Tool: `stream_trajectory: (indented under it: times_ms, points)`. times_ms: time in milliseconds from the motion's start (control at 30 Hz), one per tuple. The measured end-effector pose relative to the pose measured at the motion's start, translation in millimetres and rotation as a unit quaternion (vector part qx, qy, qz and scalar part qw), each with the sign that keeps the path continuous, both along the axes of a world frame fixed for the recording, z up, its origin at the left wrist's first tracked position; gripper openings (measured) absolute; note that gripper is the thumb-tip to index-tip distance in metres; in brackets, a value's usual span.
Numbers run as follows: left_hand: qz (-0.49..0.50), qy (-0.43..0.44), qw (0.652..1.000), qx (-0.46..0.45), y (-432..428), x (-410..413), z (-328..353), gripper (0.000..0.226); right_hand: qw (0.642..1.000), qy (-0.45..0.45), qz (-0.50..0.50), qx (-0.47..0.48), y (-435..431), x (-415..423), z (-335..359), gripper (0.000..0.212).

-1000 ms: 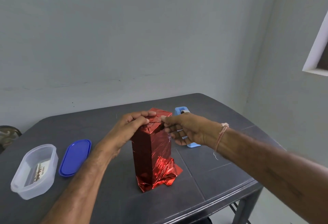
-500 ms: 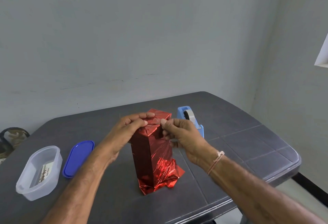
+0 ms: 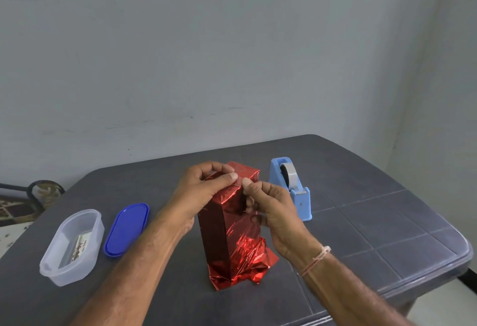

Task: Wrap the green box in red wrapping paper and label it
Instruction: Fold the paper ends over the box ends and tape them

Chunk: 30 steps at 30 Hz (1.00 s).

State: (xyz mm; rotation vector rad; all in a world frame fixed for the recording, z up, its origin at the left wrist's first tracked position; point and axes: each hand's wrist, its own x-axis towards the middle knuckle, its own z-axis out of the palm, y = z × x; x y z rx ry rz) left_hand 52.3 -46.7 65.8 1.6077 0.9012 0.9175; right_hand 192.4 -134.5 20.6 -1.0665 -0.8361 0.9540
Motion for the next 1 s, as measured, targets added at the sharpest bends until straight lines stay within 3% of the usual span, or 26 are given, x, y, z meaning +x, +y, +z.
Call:
stream_trajectory:
  times_ms: [133,467,567,833,1000]
  points:
    - [-0.001,-0.003,1.0,-0.006,0,-1,0,0.019,1.0,0.002,-0.015,0.018,4,-1,-9,0.04]
    - [-0.009,0.017,1.0,-0.019,4,-2,1,0.025,0.998,0.056,-0.001,0.033,3,0,-21,0.028]
    - [-0.011,0.02,1.0,-0.016,3,-2,1,0.025,0.997,0.076,0.008,0.016,3,-1,-20,0.033]
    - [-0.009,0.02,1.0,-0.014,1,-2,0,0.024,0.998,0.068,0.0,0.007,3,-2,-18,0.037]
    - [0.011,0.001,1.0,-0.019,1,-5,-1,0.022,0.999,0.015,-0.039,0.025,5,-5,-19,0.042]
